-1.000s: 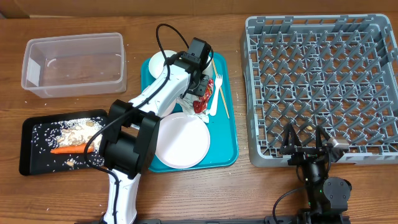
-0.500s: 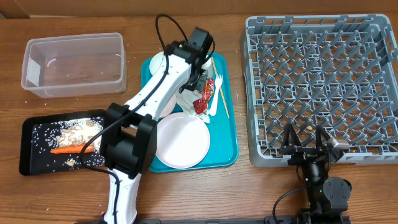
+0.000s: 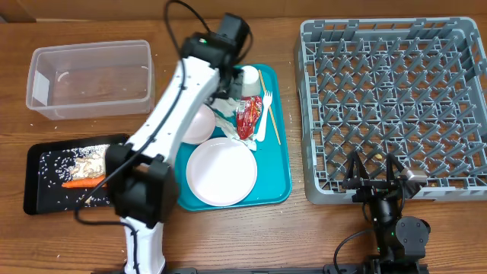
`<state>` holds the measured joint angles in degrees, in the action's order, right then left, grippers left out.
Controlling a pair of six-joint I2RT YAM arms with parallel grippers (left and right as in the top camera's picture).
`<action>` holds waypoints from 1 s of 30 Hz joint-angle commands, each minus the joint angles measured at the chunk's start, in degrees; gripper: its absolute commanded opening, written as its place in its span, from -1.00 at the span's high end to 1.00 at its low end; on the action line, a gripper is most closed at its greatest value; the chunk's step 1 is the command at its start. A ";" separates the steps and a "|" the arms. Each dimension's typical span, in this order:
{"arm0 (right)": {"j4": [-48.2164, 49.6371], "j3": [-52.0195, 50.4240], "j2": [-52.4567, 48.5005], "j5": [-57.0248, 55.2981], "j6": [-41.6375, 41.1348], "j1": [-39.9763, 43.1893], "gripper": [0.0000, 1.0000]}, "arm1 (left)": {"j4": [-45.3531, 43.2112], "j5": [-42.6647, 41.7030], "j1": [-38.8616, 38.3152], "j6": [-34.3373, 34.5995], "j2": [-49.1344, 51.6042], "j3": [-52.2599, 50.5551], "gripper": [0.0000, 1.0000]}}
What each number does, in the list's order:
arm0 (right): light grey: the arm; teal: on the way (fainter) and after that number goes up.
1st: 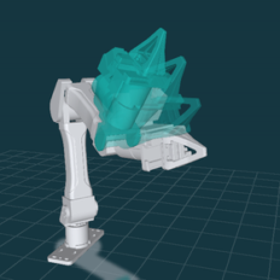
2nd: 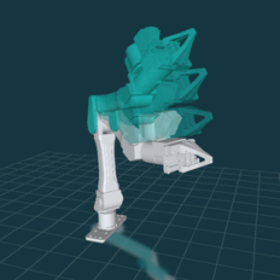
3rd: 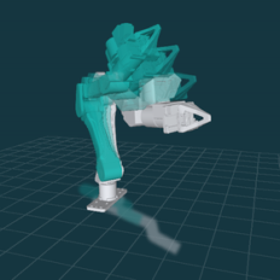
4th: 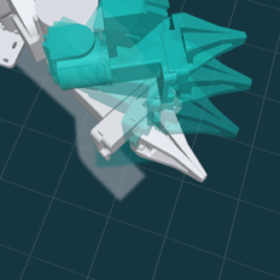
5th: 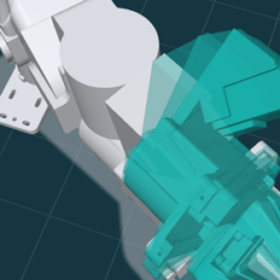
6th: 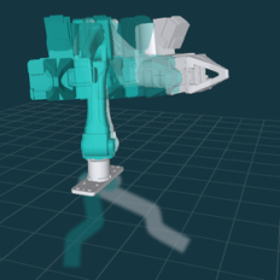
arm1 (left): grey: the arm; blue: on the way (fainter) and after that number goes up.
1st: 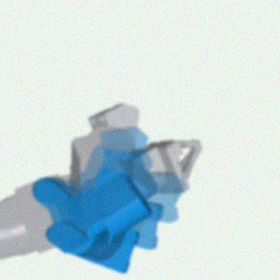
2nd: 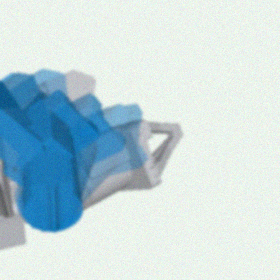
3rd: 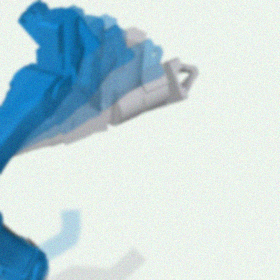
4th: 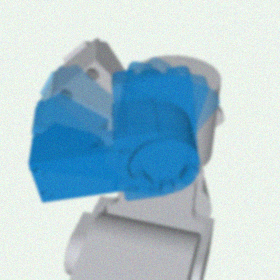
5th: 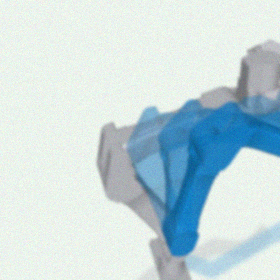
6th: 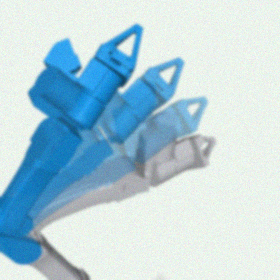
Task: Sort waste into correct bins and load items into the dishwasher rack
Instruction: 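Carry the napkin left and drop it into the clear bin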
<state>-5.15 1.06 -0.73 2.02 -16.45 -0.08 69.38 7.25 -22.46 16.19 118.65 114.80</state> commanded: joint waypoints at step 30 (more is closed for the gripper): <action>0.35 -0.59 0.50 -0.68 0.39 0.15 -1.00 | -4.59 -20.85 38.45 -1.55 -1.60 1.62 -0.84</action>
<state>-5.17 1.06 -0.73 2.04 -16.43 -0.08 64.40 -2.09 16.62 19.44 118.52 115.66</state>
